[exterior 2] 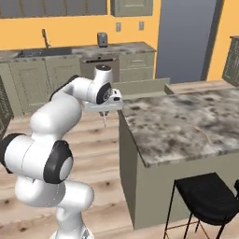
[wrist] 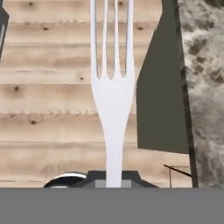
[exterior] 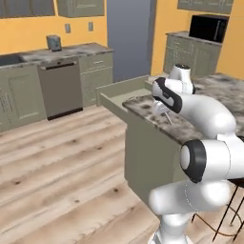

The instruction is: Pick up the metallic utensils from the counter and place them in the open drawer. Make sure not to pick up any wooden utensils.

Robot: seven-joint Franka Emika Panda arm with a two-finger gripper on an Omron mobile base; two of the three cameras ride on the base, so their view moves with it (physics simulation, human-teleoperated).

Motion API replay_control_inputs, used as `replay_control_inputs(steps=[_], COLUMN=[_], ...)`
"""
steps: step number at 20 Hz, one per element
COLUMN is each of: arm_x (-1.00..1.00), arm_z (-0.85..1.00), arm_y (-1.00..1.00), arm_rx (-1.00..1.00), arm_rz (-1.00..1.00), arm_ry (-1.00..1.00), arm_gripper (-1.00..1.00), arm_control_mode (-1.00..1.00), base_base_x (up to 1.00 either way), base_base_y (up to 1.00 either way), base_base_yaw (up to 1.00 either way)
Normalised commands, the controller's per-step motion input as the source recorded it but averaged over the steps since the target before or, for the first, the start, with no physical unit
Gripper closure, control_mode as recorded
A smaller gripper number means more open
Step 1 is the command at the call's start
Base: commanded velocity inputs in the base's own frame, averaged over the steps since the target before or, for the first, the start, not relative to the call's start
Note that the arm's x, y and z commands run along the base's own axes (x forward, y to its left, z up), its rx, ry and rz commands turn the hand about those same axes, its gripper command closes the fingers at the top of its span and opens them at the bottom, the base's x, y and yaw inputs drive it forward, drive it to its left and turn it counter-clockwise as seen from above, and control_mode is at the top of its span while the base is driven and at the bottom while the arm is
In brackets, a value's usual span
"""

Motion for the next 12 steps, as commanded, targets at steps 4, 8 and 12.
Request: replay_control_inputs(steps=[4,8,12], arm_x=[0.00,0.00,0.00], arm_z=[0.00,0.00,0.00], arm_y=[0.00,0.00,0.00], arm_rx=[0.00,0.00,0.00], arm_rz=[0.00,0.00,0.00], arm_ry=[0.00,0.00,0.00], arm_gripper=[1.00,1.00,1.00], arm_control_mode=[1.00,1.00,1.00], base_base_x=[0.71,0.65,0.64], base_base_y=[1.00,1.00,1.00], base_base_yaw=[-0.54,-0.62,-0.64])
